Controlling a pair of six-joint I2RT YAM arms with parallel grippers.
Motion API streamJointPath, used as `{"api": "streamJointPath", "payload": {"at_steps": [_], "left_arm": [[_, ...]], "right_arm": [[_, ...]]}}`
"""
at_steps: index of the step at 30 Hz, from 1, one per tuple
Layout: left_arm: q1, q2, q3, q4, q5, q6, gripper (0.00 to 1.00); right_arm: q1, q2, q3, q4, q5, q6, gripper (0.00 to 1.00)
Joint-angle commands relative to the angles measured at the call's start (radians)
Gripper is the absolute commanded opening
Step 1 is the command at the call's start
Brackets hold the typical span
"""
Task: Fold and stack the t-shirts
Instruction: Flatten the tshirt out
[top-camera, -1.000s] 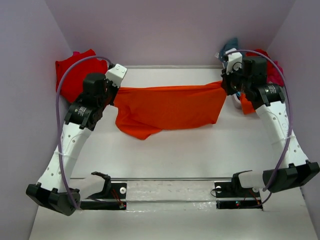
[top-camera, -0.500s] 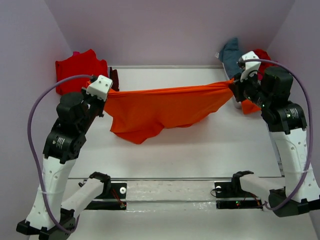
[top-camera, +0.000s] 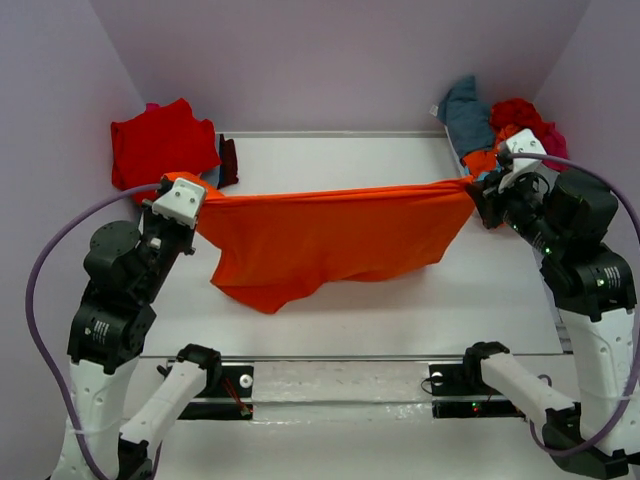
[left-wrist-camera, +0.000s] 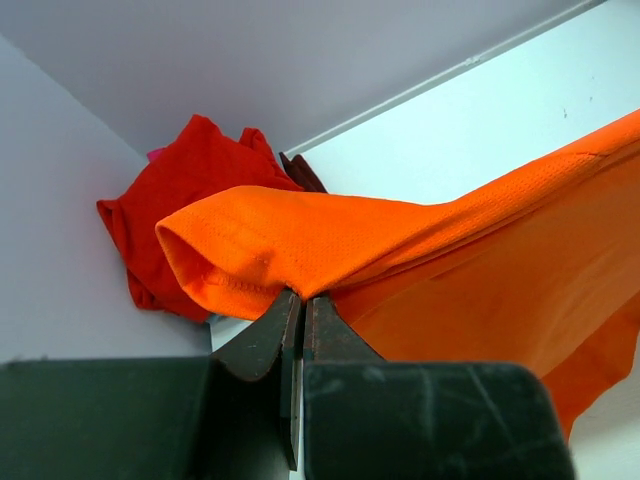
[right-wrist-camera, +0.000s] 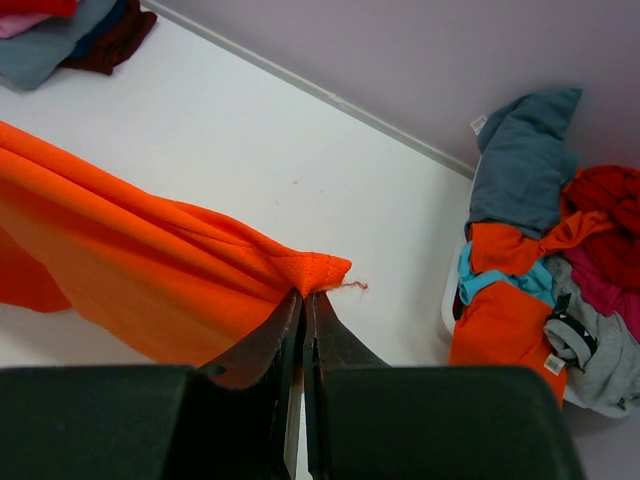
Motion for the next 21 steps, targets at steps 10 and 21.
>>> {"api": "streamJointPath", "payload": {"at_steps": [10,21], "left_arm": [[0.058,-0.072,0.162,0.045,-0.124,0.084,0.06],[0.058,-0.084,0.185,0.063,-0.124,0.106,0.06]], "right_arm": [[-0.019,-0.008,0.156,0.046,0.109,-0.04,0.07],[-0.019,0.003,0.208,0.042,0.101,-0.043,0.07]]}}
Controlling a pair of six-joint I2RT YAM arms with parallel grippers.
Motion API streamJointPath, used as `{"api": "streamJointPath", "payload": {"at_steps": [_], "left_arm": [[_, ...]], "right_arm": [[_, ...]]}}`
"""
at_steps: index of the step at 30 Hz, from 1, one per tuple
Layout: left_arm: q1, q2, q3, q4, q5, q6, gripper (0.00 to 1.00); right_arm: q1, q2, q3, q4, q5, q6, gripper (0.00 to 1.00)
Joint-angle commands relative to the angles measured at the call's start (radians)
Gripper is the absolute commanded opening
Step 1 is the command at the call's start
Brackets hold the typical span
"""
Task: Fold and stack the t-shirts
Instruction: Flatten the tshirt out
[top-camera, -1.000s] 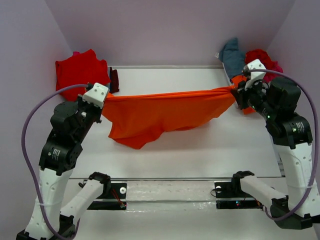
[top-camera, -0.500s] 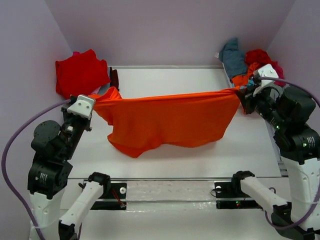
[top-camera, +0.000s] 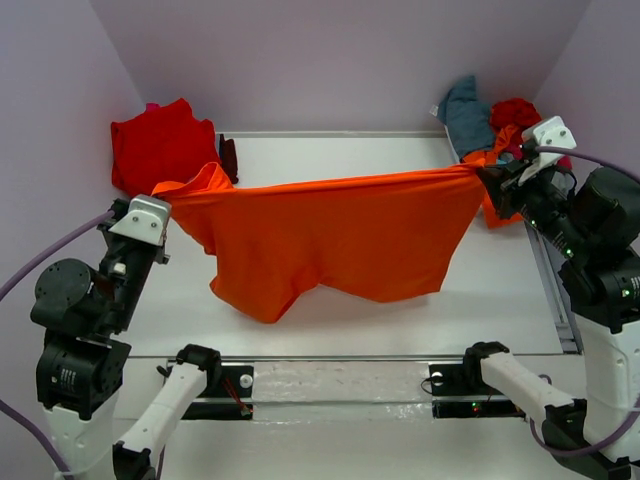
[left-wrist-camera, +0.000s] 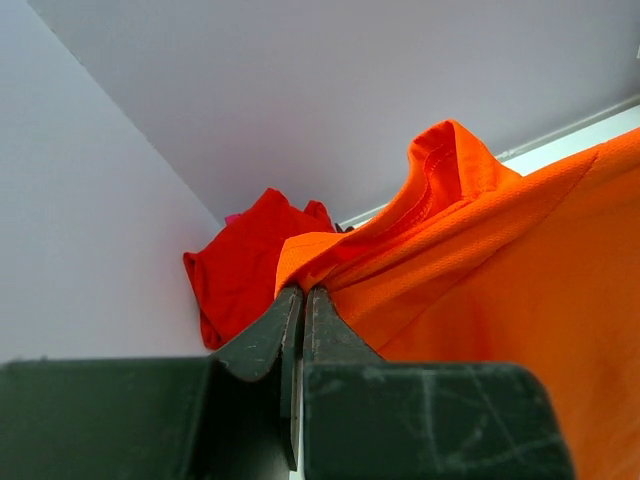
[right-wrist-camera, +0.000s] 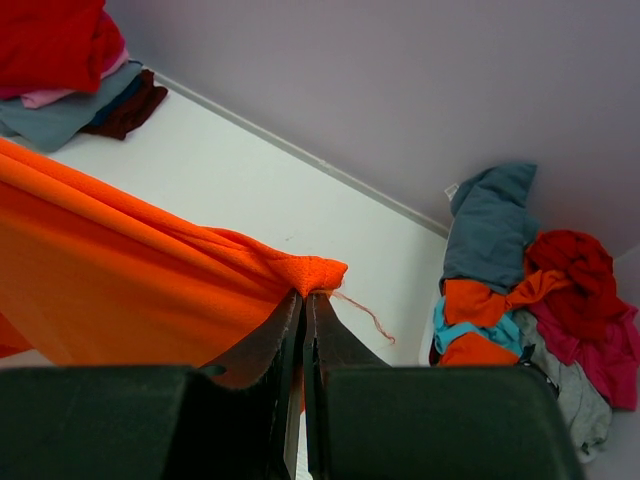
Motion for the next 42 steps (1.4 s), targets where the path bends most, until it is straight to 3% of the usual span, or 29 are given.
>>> {"api": "streamJointPath", "payload": {"at_steps": [1,13,28,34,42], "left_arm": [[0.026,-0.028,0.044,0.062,-0.127,0.069,0.06],[0.06,-0.072,0.1,0.104,-0.107,0.092,0.06],[0.258,-0.114,0.134,0.161,0.081,0.14,0.06],[0.258,-0.097,0.142,0.183,0.062,0.15,0.06],[0.258,-0.02,0.045,0.247,0.097,0.115,0.06]], "right_arm": [[-0.019,-0.01,0.053,0.045,0.126,-0.042,0.07],[-0.019,-0.02,0.125,0.029,0.096,-0.033,0.07],[-0.019,-0.038,0.159,0.016,0.09,-0.03,0.07],[-0.028,-0.049,0.159,0.017,0.091,-0.035,0.07],[-0.028,-0.03,0.095,0.049,0.122,-0.035,0.07]]}}
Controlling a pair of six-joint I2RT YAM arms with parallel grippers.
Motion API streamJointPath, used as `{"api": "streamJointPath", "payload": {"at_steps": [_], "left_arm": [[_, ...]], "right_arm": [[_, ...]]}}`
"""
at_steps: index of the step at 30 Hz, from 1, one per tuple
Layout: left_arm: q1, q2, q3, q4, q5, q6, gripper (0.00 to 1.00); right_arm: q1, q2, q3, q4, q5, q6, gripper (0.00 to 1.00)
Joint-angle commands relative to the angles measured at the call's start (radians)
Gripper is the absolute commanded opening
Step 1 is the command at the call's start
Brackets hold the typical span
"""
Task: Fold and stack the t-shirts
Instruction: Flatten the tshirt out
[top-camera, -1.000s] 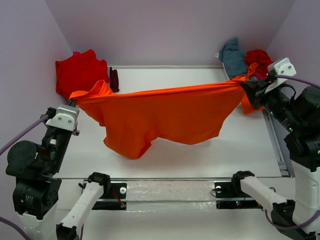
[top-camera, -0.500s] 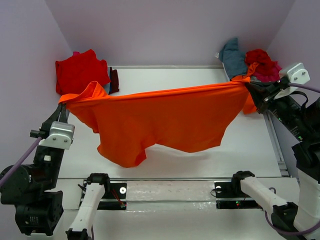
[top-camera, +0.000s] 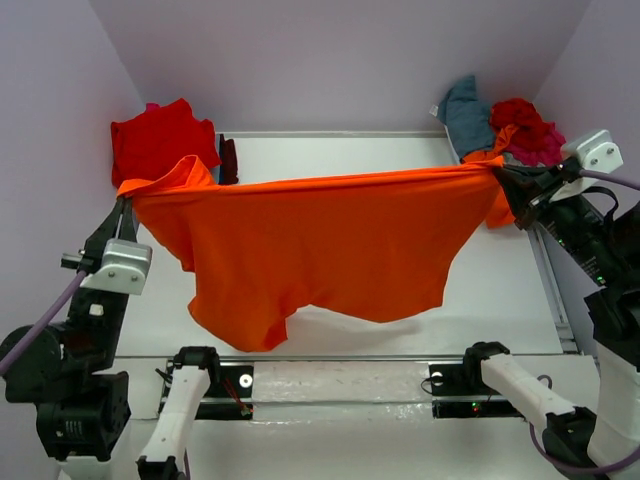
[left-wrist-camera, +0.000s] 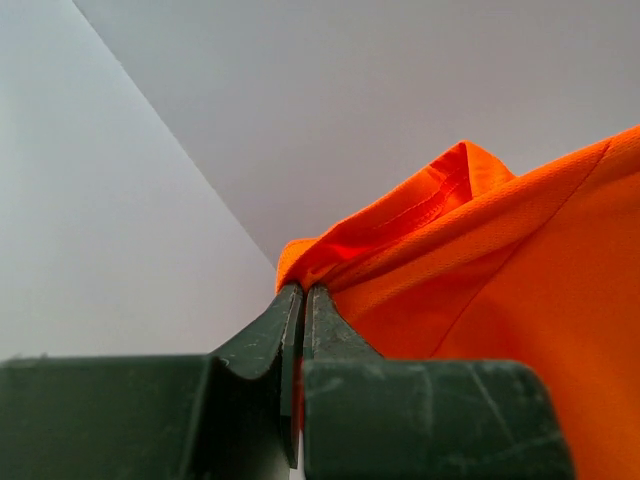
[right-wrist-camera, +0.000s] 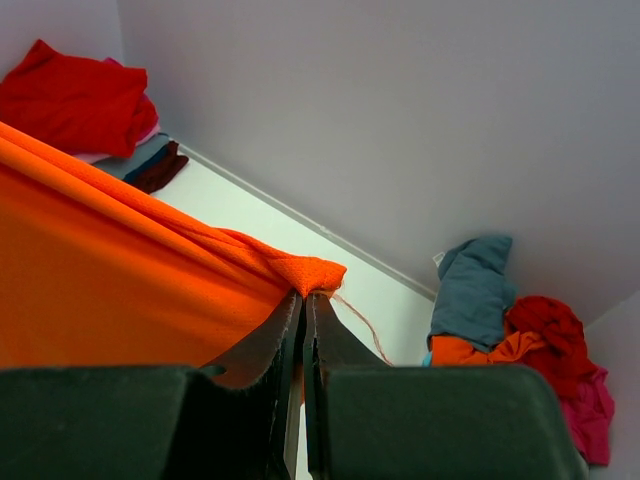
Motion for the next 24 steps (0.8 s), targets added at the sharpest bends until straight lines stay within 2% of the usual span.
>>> {"api": "streamJointPath", "payload": {"at_steps": [1,7,13,18,24], "left_arm": [[0.022,0.083,-0.055,0.138,-0.117,0.018,0.06],[0.022,0.208,-0.177,0.25,-0.08,-0.025,0.06],[0.022,0.34,-0.279,0.291,-0.056,-0.049,0.06],[0.022,0.462,-0.378,0.368,-0.054,-0.055,0.06],[0.022,0.635,-0.375,0.393,-0.051,-0.085,0.06]], "right_arm": [[-0.028,0.013,-0.037,0.054,0.192,-0.041,0.07],[-0.028,0.065,-0.154,0.108,0.251,-0.046,0.07],[-0.028,0.146,-0.284,0.176,0.261,-0.033,0.07],[-0.028,0.273,-0.347,0.226,0.273,-0.033,0.07],[-0.028,0.463,-0.372,0.252,0.277,-0.026,0.07]]}}
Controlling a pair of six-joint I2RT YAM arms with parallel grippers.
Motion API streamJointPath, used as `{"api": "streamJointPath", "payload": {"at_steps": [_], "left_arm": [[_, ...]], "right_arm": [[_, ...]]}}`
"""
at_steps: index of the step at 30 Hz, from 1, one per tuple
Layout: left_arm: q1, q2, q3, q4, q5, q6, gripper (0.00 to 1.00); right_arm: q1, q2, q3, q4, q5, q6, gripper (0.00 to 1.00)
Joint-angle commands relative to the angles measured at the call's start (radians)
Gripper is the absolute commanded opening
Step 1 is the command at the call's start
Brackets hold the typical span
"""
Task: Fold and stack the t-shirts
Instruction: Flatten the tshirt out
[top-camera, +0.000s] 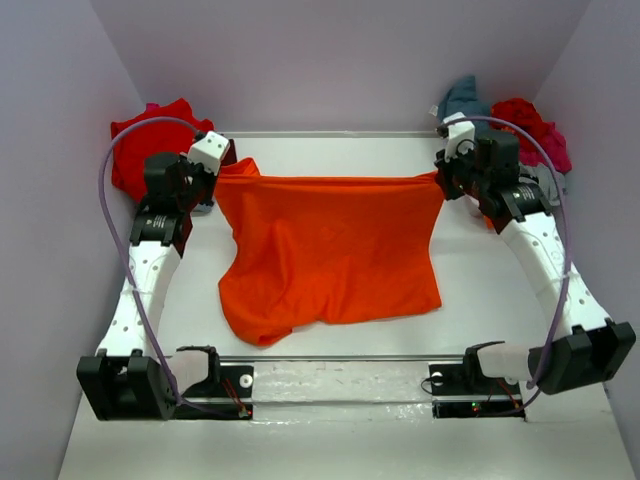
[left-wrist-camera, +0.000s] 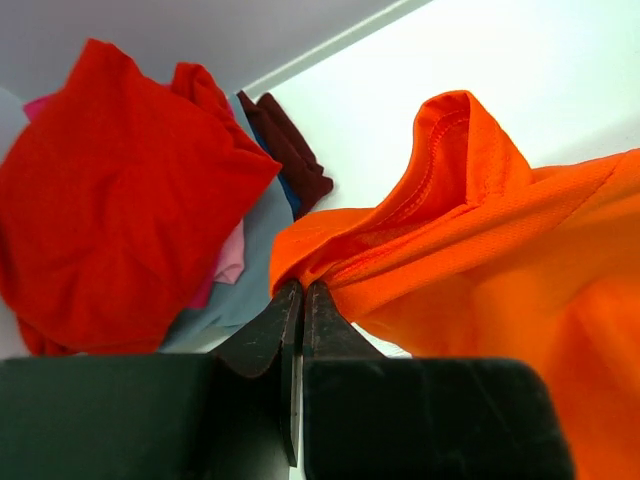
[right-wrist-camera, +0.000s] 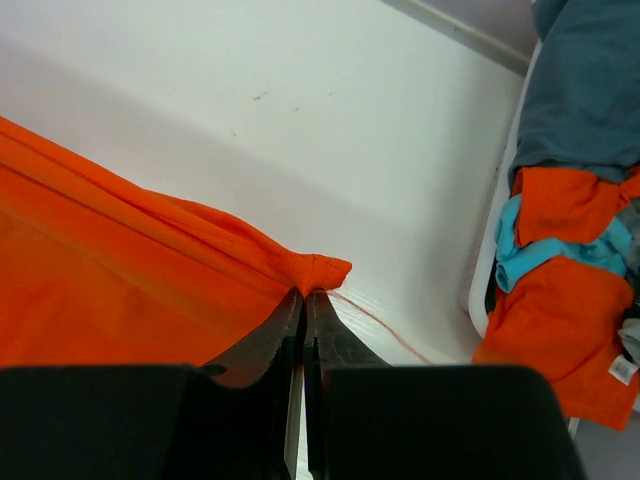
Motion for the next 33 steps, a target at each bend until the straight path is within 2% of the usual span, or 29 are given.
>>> {"api": "streamJointPath", "payload": {"at_steps": [1,10,17,33], "left_arm": [[0.011,0.108,0.036,0.105,-0.081,-0.014,0.06],[-0.096,0.36,0.243,-0.029,-0.191,-0.045,0.06],[-0.128,0.541,0.425,-0.116,-0.219,-0.094,0.06],[-0.158,0.848,0.631,-0.222,-0.26,-0.126,0.06]], "right_arm": [[-0.026,0.111,0.004,0.078,0.094,-0.016,0.07],[-0.026,0.365,0.117,0.014,0.075,0.014,0.07],[-0.026,0.557,0.254,-0.037,0.073,0.034,0.07],[-0.026,0.895,0.59,-0.166,0.094,0.064,0.07]]}}
